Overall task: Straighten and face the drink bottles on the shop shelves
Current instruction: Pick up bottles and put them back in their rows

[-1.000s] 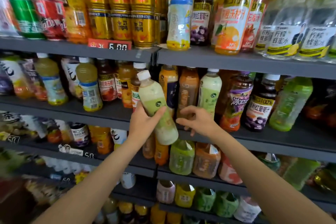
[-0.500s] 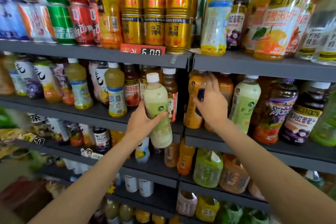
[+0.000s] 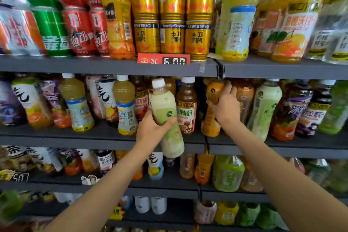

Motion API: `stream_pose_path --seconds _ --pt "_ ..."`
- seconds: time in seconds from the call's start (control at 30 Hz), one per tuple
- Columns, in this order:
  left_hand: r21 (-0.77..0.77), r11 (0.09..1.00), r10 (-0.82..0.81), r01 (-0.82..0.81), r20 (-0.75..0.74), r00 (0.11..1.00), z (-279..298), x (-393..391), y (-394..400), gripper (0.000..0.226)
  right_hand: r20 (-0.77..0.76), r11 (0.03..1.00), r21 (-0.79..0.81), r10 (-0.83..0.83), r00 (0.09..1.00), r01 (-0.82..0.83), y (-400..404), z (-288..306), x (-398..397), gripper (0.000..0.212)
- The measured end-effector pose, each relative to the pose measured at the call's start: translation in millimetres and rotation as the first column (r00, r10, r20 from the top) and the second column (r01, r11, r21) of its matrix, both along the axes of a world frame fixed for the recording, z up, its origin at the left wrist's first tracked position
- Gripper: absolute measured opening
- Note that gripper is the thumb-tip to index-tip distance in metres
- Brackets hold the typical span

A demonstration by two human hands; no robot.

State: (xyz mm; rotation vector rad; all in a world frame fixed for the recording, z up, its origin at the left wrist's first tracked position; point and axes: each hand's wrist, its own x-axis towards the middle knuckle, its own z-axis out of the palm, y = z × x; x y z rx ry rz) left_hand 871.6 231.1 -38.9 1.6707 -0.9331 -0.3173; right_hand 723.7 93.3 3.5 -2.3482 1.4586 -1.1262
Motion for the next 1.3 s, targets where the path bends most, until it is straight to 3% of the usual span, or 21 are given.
stream_pose_path --seconds 0.13,0.2,0.33,0.47,0.97,1.3 --pt "-0.013 1.0 0.016 -0.016 0.003 1.0 2 20 8 0.047 0.188 0.989 -0.129 -0.041 0.981 0.066 34 -19 4 0.055" --pt "-0.019 1.0 0.012 -0.012 0.016 1.0 5 28 11 0.045 0.143 0.991 -0.129 0.055 0.988 -0.037 48 -28 15 0.051" --pt "-0.012 1.0 0.013 -0.012 0.058 0.998 6 41 13 0.055 0.054 0.971 0.199 0.125 0.991 -0.134 43 -27 44 0.086" --pt "0.008 0.999 0.041 -0.042 0.091 0.995 6 44 11 0.057 0.053 0.935 0.33 0.119 0.991 -0.13 29 -27 60 0.079" --pt "0.147 0.988 -0.073 0.036 0.256 0.964 18 1 -85 0.052 0.067 0.984 0.158 0.069 0.995 -0.079 33 -42 -28 0.07" --pt "0.233 0.97 -0.113 0.074 0.156 0.981 24 -8 -140 0.062 0.091 0.985 0.139 0.095 0.991 -0.107 23 -45 -31 0.07"
